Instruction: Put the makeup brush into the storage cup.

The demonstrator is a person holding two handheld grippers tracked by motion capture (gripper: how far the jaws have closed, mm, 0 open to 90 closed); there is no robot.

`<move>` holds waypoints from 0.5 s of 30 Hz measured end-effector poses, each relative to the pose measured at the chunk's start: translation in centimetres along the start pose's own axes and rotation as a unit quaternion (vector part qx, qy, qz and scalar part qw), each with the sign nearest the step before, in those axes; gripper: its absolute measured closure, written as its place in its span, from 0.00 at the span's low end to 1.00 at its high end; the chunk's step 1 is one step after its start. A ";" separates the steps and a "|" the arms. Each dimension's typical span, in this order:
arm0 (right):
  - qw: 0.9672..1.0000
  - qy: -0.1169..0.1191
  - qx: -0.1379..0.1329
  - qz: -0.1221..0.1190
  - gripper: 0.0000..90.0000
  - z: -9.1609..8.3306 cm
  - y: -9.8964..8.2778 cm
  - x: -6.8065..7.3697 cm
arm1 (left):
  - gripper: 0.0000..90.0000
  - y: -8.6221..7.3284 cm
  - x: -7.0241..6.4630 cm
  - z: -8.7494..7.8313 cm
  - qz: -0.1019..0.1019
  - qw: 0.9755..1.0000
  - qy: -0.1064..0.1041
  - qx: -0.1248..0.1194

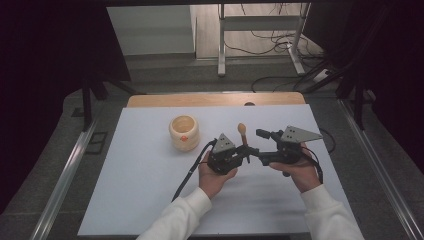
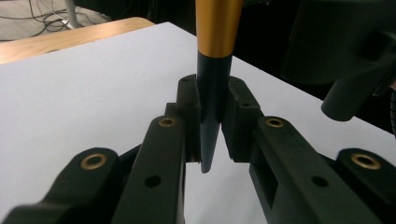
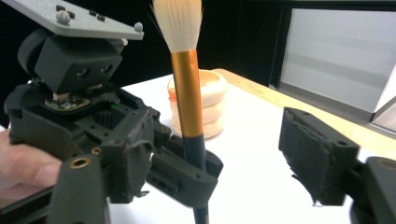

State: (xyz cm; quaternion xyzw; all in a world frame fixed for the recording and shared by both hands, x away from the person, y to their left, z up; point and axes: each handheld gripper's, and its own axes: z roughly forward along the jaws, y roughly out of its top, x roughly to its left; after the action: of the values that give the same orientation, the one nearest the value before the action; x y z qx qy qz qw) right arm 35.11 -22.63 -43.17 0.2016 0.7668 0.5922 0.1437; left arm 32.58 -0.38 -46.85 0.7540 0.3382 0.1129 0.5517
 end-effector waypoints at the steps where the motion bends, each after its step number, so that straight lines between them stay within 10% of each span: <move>1: 1.000 0.001 0.002 -0.002 0.27 0.0 0.0 0.0 | 0.87 0.0 0.0 -0.1 0.000 1.000 0.001 -0.001; 15: 0.999 -0.029 0.025 0.002 0.06 -1.1 -0.6 0.0 | 0.87 0.4 1.3 -2.3 0.006 1.000 0.021 -0.009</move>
State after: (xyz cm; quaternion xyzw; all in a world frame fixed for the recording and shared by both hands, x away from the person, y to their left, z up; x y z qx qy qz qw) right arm 34.54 -23.74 -43.48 0.2243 0.7762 0.5671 0.1598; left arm 32.43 2.12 -45.87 0.7485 0.3445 0.1349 0.5503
